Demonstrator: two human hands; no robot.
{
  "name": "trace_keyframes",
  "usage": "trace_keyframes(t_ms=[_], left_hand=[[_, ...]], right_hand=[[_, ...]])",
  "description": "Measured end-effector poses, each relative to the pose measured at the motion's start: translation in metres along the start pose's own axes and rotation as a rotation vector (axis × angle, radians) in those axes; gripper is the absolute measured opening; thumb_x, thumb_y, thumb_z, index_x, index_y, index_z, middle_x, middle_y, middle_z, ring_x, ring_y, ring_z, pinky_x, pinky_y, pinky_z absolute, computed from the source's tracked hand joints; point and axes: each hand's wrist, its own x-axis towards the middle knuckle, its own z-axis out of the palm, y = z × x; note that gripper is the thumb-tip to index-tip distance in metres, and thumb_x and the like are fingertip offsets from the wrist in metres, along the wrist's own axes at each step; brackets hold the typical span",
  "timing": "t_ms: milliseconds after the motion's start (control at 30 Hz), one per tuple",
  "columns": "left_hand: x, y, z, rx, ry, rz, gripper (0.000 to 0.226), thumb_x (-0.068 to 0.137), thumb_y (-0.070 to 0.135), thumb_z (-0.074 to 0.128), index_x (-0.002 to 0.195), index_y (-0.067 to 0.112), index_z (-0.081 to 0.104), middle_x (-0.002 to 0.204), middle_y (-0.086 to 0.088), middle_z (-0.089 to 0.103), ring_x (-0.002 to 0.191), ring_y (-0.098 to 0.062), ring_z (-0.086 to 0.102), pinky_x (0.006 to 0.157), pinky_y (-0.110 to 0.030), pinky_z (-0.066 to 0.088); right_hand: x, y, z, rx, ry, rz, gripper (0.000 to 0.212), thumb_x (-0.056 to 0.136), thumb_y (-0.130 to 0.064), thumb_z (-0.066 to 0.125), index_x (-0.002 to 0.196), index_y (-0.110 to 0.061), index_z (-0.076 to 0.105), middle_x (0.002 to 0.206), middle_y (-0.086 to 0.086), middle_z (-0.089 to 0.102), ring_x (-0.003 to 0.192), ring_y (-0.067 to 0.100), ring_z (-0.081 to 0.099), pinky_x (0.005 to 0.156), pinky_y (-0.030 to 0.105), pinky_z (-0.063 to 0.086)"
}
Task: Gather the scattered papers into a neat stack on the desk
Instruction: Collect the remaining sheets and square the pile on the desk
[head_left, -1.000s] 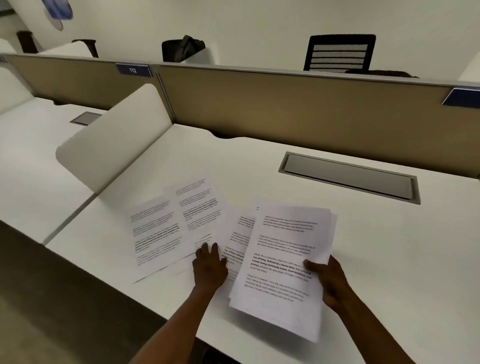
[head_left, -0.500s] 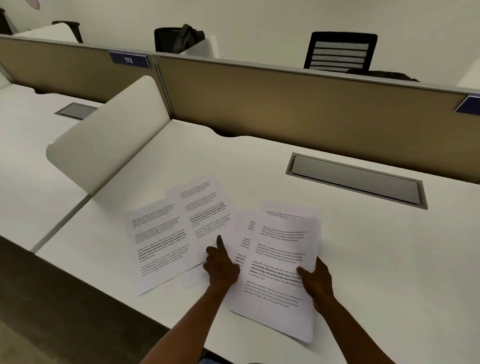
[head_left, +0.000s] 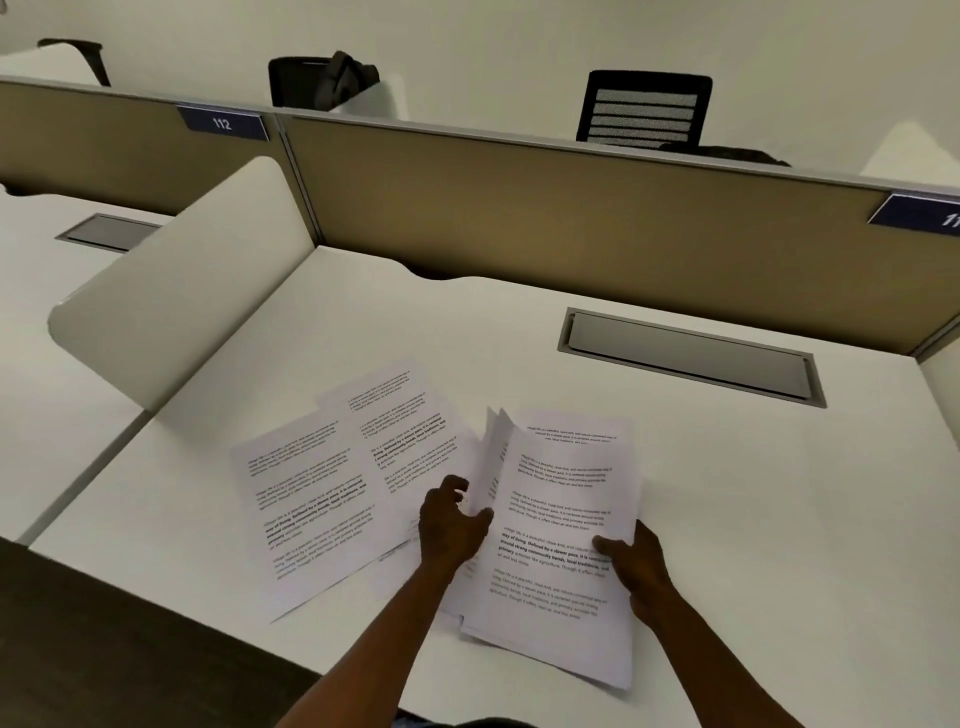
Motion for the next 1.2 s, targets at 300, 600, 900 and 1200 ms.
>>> trace_keyframes(t_ms=[300,600,900,1200], left_hand=[[-0.005,-0.007,-0.005,-0.174,-0.246,0.032,0.079,0.083,0.022,0.078,0.148,0.026,0.033,0.135,-0.005,0.057,0.122,-0.028,0.057,0.102,-0.051,0.051],[0.0,-0.029,0.0,-0.275,-0.302,0.052,0.085,0.077,0.009,0.081,0.147,0.029,0.036,0.133,0.003,0.056,0.123,-0.022,0.054,0.103,-0.043,0.048],[-0.012,0.002,-0.004,-0.382,-0.3,0.289,0.058,0.084,0.015,0.077,0.132,0.033,0.05,0.124,0.007,0.065,0.113,-0.017,0.066,0.082,-0.026,0.061],[-0.037,0.098,0.006,-0.39,-0.644,0.49,0.06,0.083,0.032,0.077,0.134,0.042,0.047,0.128,0.012,0.064,0.113,-0.017,0.069,0.088,-0.037,0.062]], right_hand=[[-0.015,-0.003,0.013,0.222,-0.093,0.045,0.053,0.08,0.009,0.073,0.128,-0.009,0.06,0.12,0.016,0.071,0.105,0.036,0.069,0.089,0.053,0.057],[-0.028,-0.002,0.046,-0.188,0.093,-0.103,0.049,0.087,-0.024,0.074,0.13,-0.022,0.052,0.118,-0.006,0.059,0.11,0.019,0.059,0.1,0.033,0.048],[-0.008,-0.035,0.008,-0.113,0.221,-0.161,0.027,0.085,-0.025,0.076,0.108,-0.014,0.068,0.114,0.006,0.069,0.105,0.025,0.066,0.087,0.039,0.055],[-0.021,-0.052,-0.041,0.678,-0.376,0.211,0.059,0.099,-0.038,0.051,0.148,-0.007,0.041,0.15,0.029,0.043,0.139,0.047,0.041,0.115,0.065,0.029]])
